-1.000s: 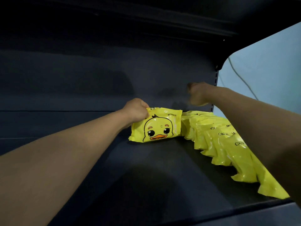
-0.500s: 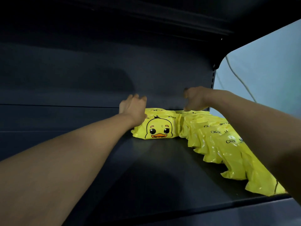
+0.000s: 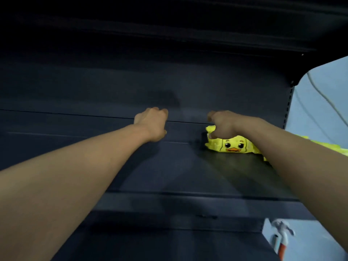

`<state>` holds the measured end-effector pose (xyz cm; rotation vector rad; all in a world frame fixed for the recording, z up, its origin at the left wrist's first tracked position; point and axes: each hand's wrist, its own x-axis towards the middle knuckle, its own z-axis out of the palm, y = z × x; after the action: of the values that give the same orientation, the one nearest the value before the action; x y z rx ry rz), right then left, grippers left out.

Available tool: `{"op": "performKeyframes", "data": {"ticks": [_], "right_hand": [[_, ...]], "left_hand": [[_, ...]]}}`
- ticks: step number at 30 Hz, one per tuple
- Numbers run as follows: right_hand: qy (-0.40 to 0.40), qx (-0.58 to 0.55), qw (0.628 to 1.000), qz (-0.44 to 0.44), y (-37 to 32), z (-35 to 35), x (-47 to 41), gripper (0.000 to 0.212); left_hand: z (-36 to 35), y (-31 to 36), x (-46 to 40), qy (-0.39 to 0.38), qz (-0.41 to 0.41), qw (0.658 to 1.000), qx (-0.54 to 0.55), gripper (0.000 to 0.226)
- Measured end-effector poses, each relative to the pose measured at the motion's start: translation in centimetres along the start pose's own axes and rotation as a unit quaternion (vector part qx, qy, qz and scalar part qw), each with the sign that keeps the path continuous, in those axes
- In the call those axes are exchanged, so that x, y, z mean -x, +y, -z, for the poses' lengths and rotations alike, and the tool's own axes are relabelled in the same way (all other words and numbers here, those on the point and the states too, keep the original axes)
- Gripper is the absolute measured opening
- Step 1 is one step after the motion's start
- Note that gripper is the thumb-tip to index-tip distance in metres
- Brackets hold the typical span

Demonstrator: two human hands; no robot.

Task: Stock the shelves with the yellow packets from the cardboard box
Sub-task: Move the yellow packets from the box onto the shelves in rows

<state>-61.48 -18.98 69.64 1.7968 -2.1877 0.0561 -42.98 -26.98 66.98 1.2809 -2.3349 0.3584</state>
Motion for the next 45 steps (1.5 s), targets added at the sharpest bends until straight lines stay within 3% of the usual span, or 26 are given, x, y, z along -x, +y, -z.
{"op": "performKeyframes", "data": {"ticks": [12, 20, 32, 45], "right_hand": [[-0.008, -0.093, 0.990, 0.103, -20.8, 2.8, 10.4, 0.060], [-0.057, -0.150, 0.975, 0.155, -31.5, -0.2, 17.2, 0.050], [-0.231, -0.196, 0.929, 0.215, -39.8, -14.4, 21.7, 0.054], [-0.431, -0.200, 0.851, 0.222, -42.8, -35.7, 28.0, 0.046]], "left_hand": [[7.0, -14.6, 17.4, -0.056, 0.053, 0.997, 0.012, 0.034], [7.2, -21.1, 28.2, -0.092, 0.076, 0.992, 0.048, 0.029], [-4.2, -27.3, 42.4, -0.264, 0.200, 0.940, 0.083, 0.029], [-19.8, -27.4, 58.1, -0.434, 0.312, 0.841, 0.088, 0.024]]}}
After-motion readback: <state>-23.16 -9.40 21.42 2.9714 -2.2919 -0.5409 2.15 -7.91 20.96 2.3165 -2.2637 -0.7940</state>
